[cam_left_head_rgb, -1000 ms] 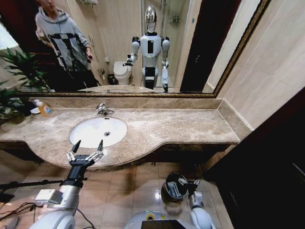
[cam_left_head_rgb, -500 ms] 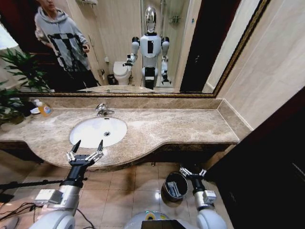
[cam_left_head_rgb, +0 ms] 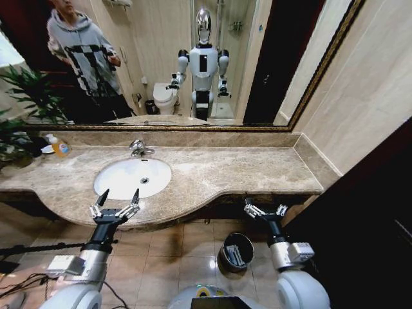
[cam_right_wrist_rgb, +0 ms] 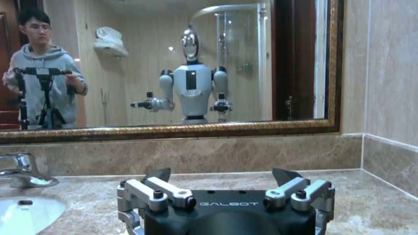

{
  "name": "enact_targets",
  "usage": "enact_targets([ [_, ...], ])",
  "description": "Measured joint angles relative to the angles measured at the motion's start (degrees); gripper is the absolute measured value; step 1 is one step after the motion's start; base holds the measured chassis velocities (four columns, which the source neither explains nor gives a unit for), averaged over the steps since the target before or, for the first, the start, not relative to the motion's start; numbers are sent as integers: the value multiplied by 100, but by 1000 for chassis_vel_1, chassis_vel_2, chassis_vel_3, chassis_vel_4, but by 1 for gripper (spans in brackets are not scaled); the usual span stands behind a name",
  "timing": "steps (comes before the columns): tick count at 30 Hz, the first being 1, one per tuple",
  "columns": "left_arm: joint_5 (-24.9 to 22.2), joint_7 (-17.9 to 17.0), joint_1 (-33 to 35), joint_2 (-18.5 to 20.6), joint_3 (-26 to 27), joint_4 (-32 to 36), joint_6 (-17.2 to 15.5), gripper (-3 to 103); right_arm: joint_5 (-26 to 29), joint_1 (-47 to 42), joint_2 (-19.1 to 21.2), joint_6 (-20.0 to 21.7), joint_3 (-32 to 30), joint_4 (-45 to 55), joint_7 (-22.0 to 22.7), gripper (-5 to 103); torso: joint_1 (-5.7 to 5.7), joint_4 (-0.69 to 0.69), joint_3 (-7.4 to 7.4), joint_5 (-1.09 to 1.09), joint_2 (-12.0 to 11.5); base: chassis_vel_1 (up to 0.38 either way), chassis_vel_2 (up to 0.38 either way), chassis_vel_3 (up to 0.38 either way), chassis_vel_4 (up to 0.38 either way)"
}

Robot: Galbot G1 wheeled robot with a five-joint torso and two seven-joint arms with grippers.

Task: Pick up the trash from the sink and place it in the trash bin.

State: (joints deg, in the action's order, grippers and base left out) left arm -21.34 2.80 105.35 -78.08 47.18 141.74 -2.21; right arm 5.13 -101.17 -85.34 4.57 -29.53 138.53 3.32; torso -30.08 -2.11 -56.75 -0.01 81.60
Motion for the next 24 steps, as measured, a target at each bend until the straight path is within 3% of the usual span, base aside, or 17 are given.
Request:
enact_targets([
  [24, 0, 0, 0, 0, 0, 0, 0, 100, -112, 45, -41, -36, 41, -10, -36, 100, 0, 0, 0, 0, 0, 0, 0, 0, 0],
])
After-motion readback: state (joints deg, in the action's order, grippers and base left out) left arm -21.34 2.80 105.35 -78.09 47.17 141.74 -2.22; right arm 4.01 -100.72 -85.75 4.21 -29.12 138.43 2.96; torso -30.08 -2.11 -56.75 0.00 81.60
